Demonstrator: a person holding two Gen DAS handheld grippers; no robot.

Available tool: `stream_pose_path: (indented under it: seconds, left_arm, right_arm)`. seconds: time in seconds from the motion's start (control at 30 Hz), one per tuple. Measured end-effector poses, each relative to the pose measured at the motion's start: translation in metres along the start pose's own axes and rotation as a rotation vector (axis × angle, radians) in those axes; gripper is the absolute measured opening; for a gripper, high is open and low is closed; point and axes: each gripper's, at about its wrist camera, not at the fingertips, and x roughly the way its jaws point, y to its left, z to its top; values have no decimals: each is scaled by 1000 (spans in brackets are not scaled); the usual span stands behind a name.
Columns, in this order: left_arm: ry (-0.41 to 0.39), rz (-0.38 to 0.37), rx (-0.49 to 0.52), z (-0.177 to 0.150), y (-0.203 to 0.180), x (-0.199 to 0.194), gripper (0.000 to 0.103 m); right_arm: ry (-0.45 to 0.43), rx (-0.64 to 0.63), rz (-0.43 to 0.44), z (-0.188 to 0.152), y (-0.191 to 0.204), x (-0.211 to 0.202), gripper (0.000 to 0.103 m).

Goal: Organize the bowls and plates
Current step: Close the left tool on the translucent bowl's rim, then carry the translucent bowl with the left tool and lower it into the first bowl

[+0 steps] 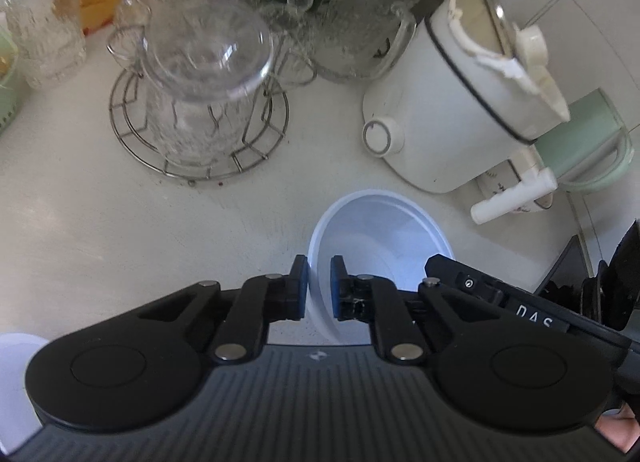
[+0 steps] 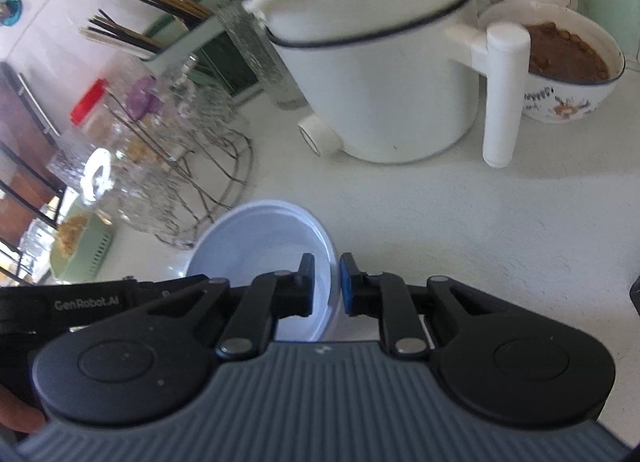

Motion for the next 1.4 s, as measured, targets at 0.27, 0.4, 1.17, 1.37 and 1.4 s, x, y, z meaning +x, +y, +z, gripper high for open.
stream_pose_path:
  seconds: [0.27,0.4,1.17,1.37,1.4]
  left_arm:
    - [-50,-14,-11,3,1,-54,14]
    - [-78,-21,-17,5,8,-85,14]
    - [-180,-25,-11,-38,94,-212,14]
    - [-166,-20,-46,-58,131,-219,14]
    - [-165,-20,-47,-61,136,-220,14]
  right_arm:
    - [-29,1,20,1,29,-33,16]
    - [-37,-3,32,-4,50,-51,16]
    - [-87,-33,87,-63,164,-95,16]
    - [-78,-35,84,-90,188,-85,16]
    - [-78,-31,81,-94,191,-83,16]
